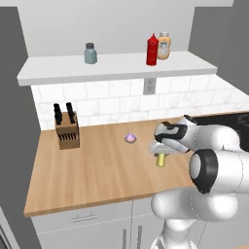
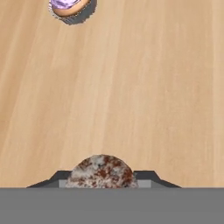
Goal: Put the shaker and condiment bottle from the counter next to their counterparts in the cabinet.
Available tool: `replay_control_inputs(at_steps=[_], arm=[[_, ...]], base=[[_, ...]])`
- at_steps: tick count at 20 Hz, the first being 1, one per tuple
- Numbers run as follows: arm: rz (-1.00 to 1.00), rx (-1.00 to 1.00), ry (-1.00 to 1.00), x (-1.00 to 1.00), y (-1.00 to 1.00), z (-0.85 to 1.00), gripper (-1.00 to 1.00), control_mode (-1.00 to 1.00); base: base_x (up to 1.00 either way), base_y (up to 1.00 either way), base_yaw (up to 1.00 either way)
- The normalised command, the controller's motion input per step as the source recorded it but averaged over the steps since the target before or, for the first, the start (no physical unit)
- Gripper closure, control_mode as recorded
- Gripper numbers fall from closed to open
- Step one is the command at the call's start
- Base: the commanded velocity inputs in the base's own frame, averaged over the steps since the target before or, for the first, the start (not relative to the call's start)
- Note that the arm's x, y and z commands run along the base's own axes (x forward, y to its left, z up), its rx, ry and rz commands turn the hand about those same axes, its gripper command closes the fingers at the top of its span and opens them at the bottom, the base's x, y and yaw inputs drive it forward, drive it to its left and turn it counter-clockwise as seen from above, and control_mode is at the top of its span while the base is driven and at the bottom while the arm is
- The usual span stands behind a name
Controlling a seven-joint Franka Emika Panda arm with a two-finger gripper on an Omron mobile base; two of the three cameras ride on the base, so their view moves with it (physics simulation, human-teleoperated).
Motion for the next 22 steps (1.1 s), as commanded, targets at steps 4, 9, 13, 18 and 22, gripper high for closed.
replay_control_inputs(at_steps=[4, 9, 13, 18, 22], arm=[[0.00, 0.02, -0.14, -0.25, 0.40, 0.92, 1.00, -1.00], [0.00, 0.03, -0.15, -0.23, 0.44, 0.99, 1.00, -1.00], [0.00, 0.00, -0.05, -0.07, 0.09, 0.24, 1.00, -1.00], [0.00, 0.00, 0.00, -0.01, 0.13, 0.00, 1.00, -1.00], [-0.01, -0.03, -0.15, 0.00, 0.62, 0.36, 1.00, -1.00]], base=[[0.00, 0.00, 0.00], [0.00, 0.00, 0.00], [0.00, 0.00, 0.00], [0.00, 0.00, 0.00], [0.00, 0.00, 0.00]])
